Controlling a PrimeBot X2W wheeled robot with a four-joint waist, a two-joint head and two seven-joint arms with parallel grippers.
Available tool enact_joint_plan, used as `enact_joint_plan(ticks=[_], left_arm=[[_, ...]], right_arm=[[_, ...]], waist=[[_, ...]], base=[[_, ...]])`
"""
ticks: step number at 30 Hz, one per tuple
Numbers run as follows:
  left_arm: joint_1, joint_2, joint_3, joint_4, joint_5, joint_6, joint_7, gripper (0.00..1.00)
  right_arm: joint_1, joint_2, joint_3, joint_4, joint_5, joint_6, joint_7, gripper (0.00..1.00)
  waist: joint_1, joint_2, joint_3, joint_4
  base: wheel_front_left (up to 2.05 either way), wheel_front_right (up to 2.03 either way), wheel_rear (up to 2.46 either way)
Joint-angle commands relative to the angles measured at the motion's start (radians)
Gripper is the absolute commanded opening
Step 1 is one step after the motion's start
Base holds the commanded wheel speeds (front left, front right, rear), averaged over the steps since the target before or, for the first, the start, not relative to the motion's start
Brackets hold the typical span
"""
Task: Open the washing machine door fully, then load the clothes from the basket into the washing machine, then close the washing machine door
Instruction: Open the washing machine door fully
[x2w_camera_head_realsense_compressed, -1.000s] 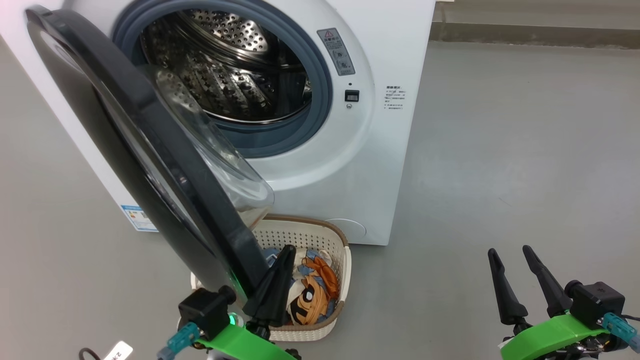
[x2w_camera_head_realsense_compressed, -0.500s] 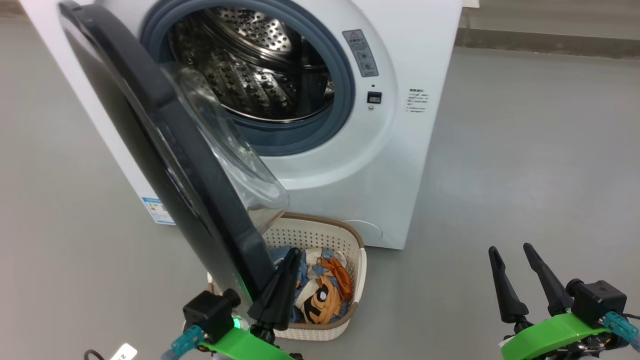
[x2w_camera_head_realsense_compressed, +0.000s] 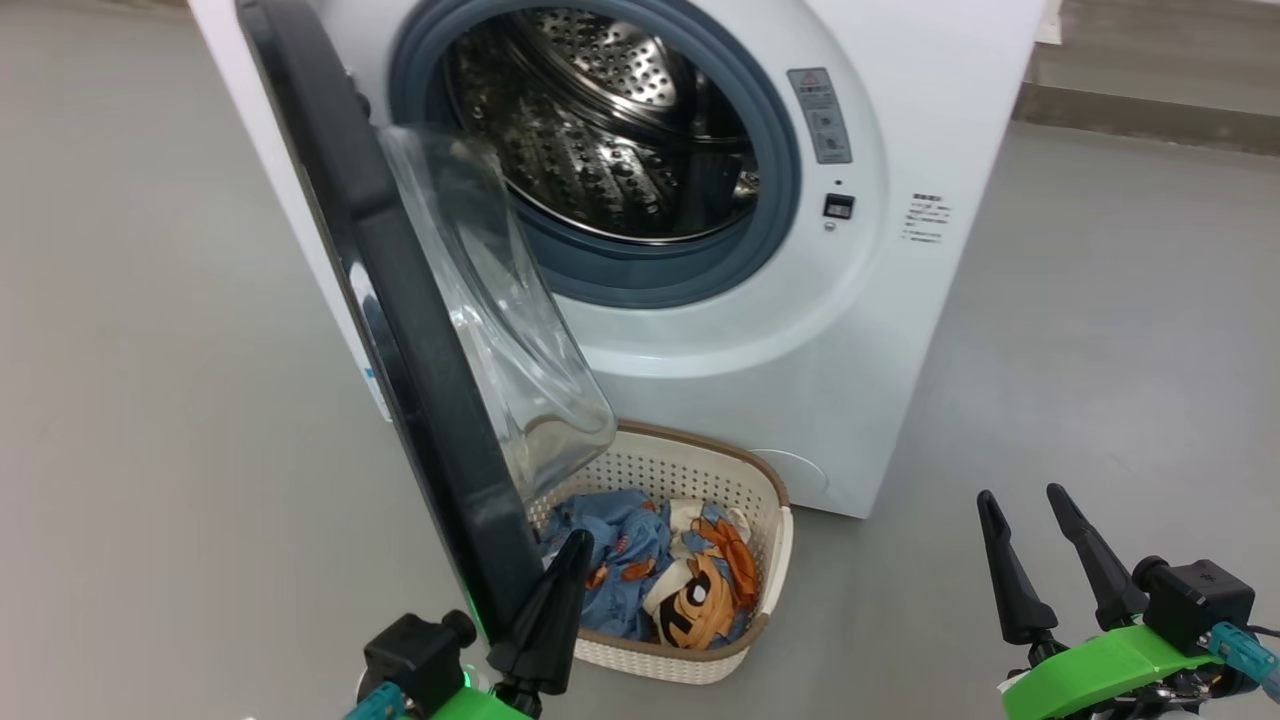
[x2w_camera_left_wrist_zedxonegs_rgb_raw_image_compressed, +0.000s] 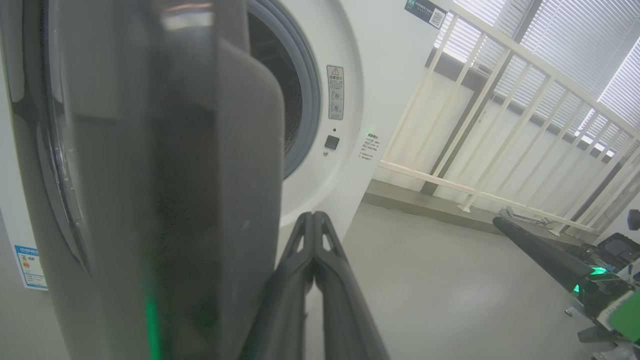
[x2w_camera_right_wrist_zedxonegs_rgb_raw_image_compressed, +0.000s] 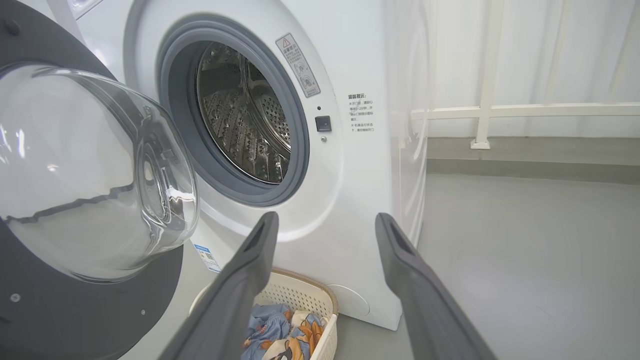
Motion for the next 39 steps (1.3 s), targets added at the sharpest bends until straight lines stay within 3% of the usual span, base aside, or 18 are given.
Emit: enact_joint_plan(ticks=[1, 14, 26, 39], left_arm=[[-0.01, 0.027, 0.053, -0.02, 0.012, 0.021, -0.01, 0.0], [0.039, 0.073, 0.076, -0.095, 0.014, 0.076, 0.021, 0.0], [0.072, 0.154, 0.167, -0.153, -0.004, 0.155, 0.063, 0.0], [0.071, 0.203, 0.262, -0.155, -0.025, 0.221, 0.054, 0.0]], right_arm=[[0.0, -0.017, 0.018, -0.029, -0.004, 0.005, -0.012, 1.0], [0.01, -0.012, 0.02, -0.031, -0.001, 0.005, -0.012, 1.0], [0.015, -0.004, 0.025, -0.031, 0.001, 0.005, -0.012, 1.0], [0.013, -0.005, 0.02, -0.031, 0.003, 0.005, -0.012, 1.0]], waist=[[0.0, 0.0, -0.004, 0.03], [0.0, 0.0, -0.015, 0.118], [0.0, 0.0, -0.019, 0.139], [0.0, 0.0, -0.007, 0.142]], base=[[0.0, 0.0, 0.0], [0.0, 0.0, 0.0], [0.0, 0.0, 0.0], [0.0, 0.0, 0.0]])
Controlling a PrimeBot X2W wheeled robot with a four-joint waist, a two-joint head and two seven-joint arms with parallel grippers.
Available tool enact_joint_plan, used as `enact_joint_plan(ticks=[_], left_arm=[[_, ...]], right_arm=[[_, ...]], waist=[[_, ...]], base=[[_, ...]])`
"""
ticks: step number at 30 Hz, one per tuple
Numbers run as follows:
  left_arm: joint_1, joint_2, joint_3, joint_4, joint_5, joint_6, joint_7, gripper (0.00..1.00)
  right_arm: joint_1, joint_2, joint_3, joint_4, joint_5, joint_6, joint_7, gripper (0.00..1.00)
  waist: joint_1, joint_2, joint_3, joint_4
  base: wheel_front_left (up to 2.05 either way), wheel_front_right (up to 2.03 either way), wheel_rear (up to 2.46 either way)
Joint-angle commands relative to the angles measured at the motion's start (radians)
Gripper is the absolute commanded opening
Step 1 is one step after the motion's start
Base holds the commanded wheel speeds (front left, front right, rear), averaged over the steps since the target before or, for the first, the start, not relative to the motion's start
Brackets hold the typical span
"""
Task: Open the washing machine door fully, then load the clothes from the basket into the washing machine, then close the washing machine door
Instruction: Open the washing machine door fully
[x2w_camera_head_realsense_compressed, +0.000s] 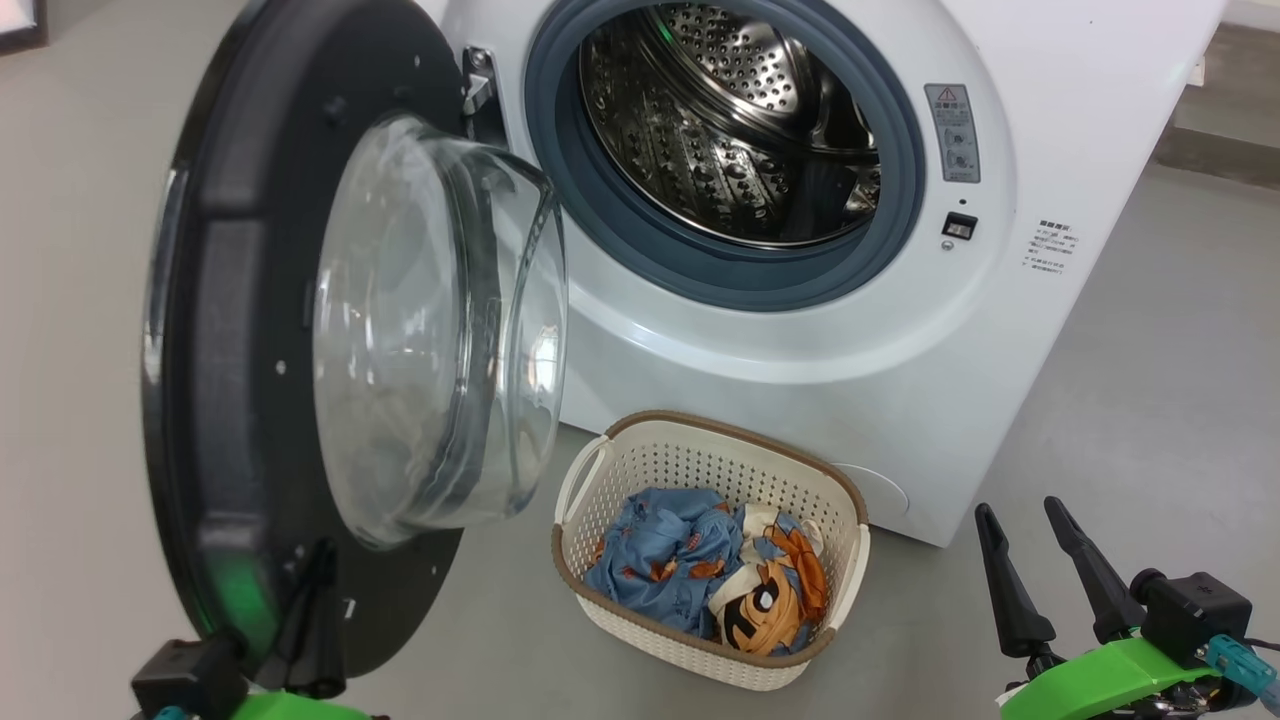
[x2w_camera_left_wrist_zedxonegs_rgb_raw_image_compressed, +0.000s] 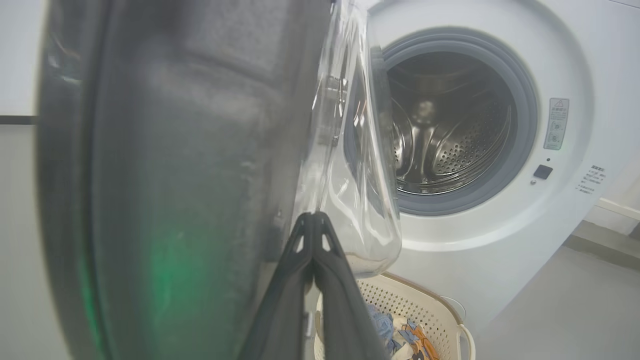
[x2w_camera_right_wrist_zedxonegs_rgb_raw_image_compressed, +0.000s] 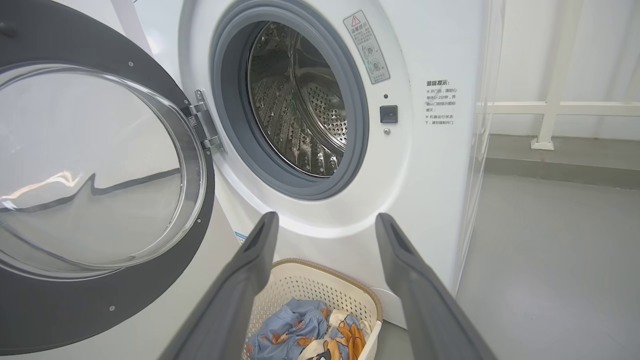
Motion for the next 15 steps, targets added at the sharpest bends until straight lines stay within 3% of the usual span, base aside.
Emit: enact_joint_plan(ticks=[1, 15], left_arm=[[-0.031, 0.035, 0.066, -0.02, -0.006, 0.021, -0.016, 0.0], [-0.076, 0.101, 0.165, 0.047, -0.027, 0.043, -0.046, 0.0]], right_arm=[[-0.007, -0.012, 0.019, -0.027, 0.001, 0.005, -0.012, 1.0], [-0.019, -0.023, 0.014, -0.029, -0.001, 0.005, -0.012, 1.0]], waist=[[0.0, -0.0001, 0.004, 0.0], [0.0, -0.0001, 0.028, -0.003]], base=[[0.0, 0.0, 0.0], [0.0, 0.0, 0.0]])
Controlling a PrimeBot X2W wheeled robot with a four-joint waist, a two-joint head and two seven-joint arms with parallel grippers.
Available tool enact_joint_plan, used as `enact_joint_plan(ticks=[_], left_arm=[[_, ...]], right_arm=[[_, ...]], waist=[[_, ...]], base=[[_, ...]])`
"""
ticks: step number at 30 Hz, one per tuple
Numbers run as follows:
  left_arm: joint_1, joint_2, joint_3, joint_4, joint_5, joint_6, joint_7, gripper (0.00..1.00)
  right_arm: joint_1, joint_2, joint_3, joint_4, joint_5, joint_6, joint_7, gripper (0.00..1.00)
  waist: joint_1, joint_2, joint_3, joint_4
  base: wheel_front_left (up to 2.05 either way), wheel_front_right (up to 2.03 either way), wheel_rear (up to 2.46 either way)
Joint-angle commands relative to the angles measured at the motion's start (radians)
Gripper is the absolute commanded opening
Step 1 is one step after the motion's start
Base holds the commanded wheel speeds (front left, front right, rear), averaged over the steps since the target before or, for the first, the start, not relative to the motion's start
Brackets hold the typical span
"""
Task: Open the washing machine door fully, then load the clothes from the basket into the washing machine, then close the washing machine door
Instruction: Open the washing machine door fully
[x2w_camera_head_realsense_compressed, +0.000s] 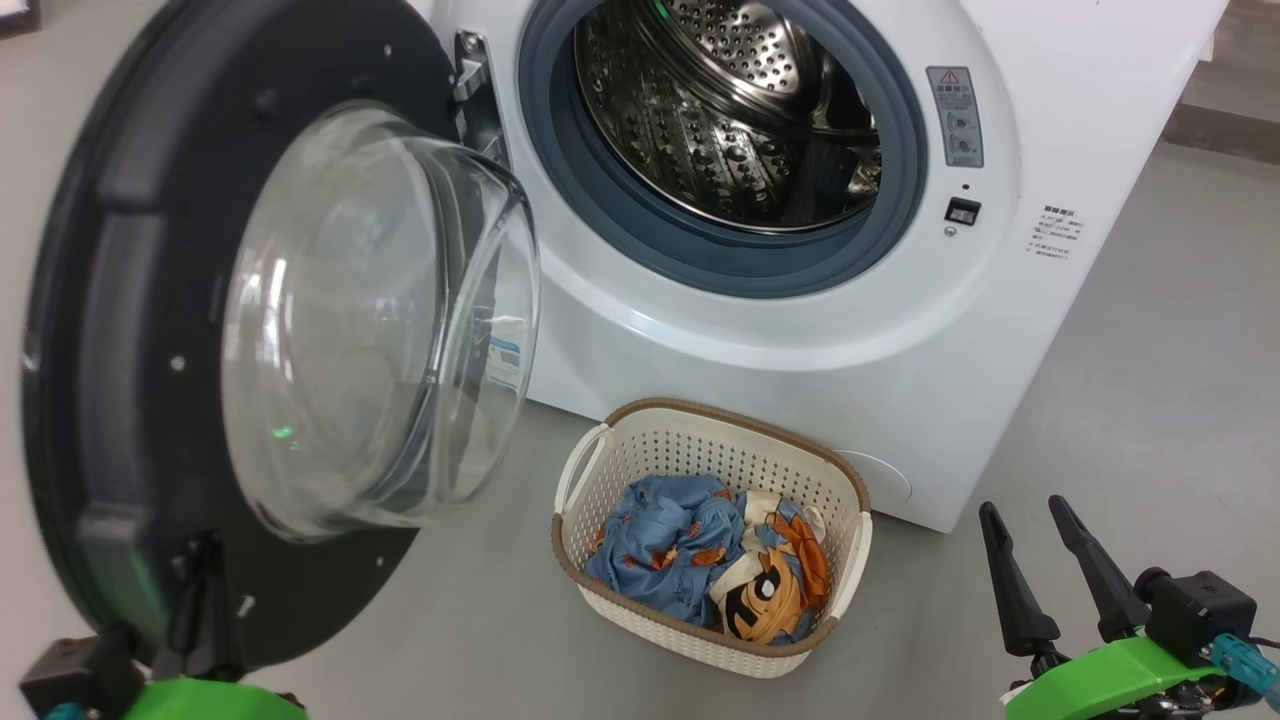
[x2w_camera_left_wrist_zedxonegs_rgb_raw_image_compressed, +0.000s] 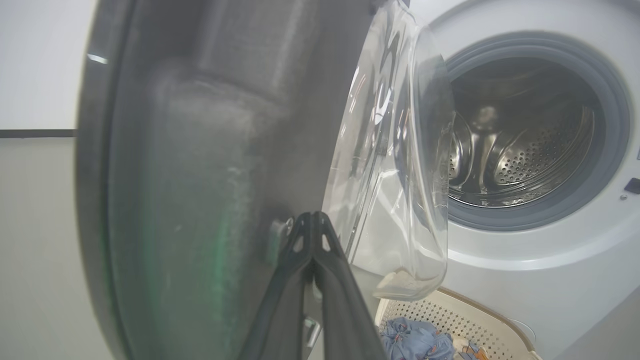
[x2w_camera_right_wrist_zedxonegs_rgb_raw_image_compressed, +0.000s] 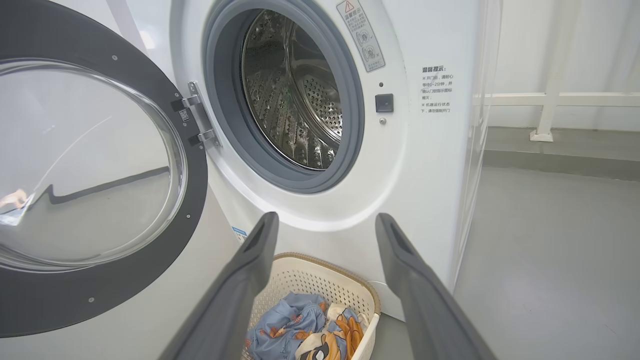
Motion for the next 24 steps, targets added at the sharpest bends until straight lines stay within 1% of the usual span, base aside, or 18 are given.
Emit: enact_joint_plan(ticks=[1, 9, 14, 18, 23, 24], left_arm=[[-0.063, 0.048, 0.071, 0.005, -0.016, 0.013, -0.019, 0.0], [-0.106, 0.074, 0.12, 0.084, -0.021, 0.006, -0.037, 0.0], [-0.145, 0.09, 0.153, 0.143, -0.016, -0.014, -0.045, 0.0], [-0.179, 0.097, 0.182, 0.193, -0.006, -0.021, -0.048, 0.0], [-0.226, 0.1, 0.241, 0.23, 0.02, -0.029, -0.048, 0.0], [-0.245, 0.104, 0.272, 0.249, 0.029, -0.039, -0.048, 0.0]], right_arm=[[-0.02, -0.019, 0.016, -0.029, -0.001, 0.005, -0.012, 1.0], [-0.028, -0.025, 0.013, -0.031, -0.001, 0.005, -0.012, 1.0], [-0.031, -0.03, 0.011, -0.034, 0.0, 0.005, -0.012, 1.0], [-0.038, -0.035, 0.012, -0.038, 0.0, 0.005, -0.012, 1.0], [-0.054, -0.049, 0.01, -0.047, -0.004, 0.005, -0.012, 1.0], [-0.062, -0.056, 0.008, -0.051, -0.006, 0.005, -0.012, 1.0]], waist=[[0.0, -0.0001, 0.005, -0.002], [0.0, -0.0001, 0.018, -0.008], [0.0, -0.0001, 0.028, -0.012], [0.0, -0.0001, 0.044, -0.018], [0.0, -0.0001, 0.079, -0.025], [0.0, -0.0001, 0.095, -0.027]], base=[[0.0, 0.0, 0.0], [0.0, 0.0, 0.0], [0.0, 0.0, 0.0], [0.0, 0.0, 0.0], [0.0, 0.0, 0.0], [0.0, 0.0, 0.0]])
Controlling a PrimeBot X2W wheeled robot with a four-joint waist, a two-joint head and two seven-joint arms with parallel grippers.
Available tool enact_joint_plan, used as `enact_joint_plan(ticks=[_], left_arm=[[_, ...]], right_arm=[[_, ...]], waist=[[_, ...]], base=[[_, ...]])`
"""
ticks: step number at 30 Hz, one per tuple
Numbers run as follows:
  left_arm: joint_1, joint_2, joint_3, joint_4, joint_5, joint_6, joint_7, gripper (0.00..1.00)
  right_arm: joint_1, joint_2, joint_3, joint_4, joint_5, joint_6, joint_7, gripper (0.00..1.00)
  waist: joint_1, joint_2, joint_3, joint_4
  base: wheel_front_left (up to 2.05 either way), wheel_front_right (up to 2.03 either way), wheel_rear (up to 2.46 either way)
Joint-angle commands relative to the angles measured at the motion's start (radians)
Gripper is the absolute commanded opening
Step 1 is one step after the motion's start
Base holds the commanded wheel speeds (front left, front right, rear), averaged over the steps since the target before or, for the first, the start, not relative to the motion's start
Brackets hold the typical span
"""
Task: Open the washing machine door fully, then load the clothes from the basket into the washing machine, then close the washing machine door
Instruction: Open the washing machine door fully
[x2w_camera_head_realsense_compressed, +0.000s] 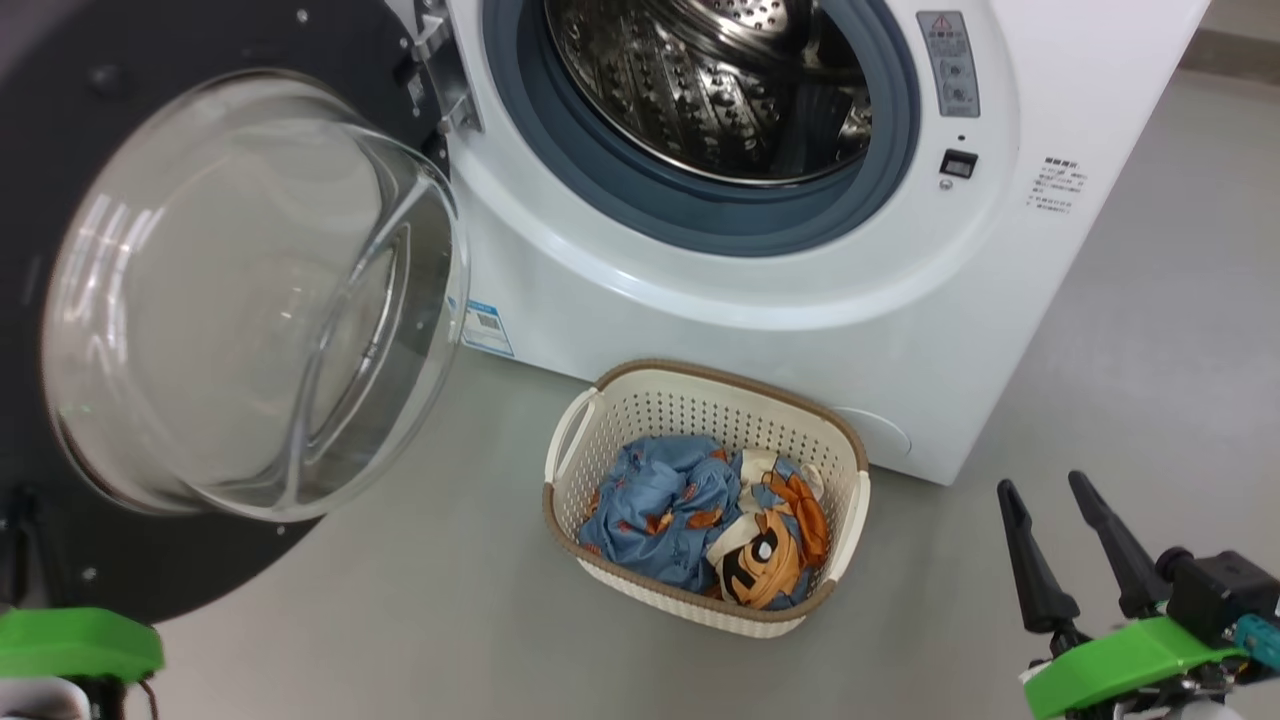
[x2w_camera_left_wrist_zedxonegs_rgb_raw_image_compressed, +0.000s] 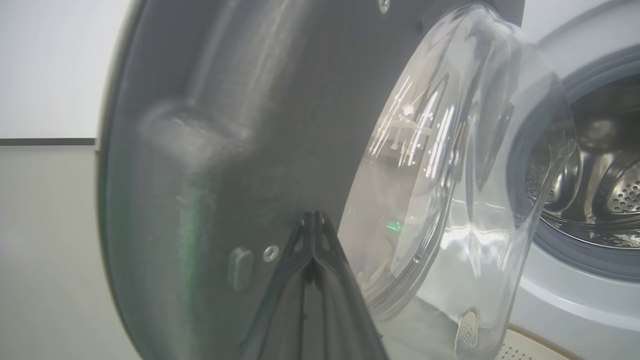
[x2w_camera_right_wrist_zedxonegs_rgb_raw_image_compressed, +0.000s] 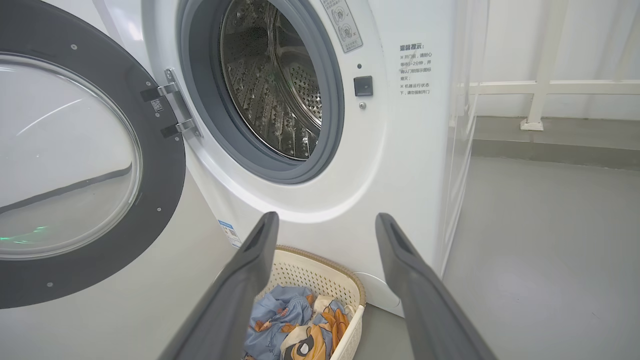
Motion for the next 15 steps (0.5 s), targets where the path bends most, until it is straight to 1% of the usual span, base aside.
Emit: enact_joint_plan(ticks=[1, 8, 15], left_arm=[[-0.064, 0.062, 0.069, -0.006, 0.012, -0.001, -0.012, 0.0], [-0.129, 0.064, 0.17, 0.048, 0.06, -0.038, -0.012, 0.0], [-0.191, 0.062, 0.278, 0.101, 0.109, -0.061, -0.012, 0.0]], right_arm=[[-0.05, -0.023, 0.011, -0.03, -0.006, 0.005, -0.012, 1.0], [-0.079, -0.042, 0.006, -0.039, -0.01, 0.005, -0.012, 1.0], [-0.114, -0.062, 0.003, -0.045, -0.015, 0.005, -0.012, 1.0]], waist=[[0.0, 0.0, 0.025, -0.005], [0.0, 0.0, 0.084, -0.014], [0.0, 0.0, 0.14, -0.019]], base=[[0.0, 0.0, 0.0], [0.0, 0.0, 0.0], [0.0, 0.0, 0.0]])
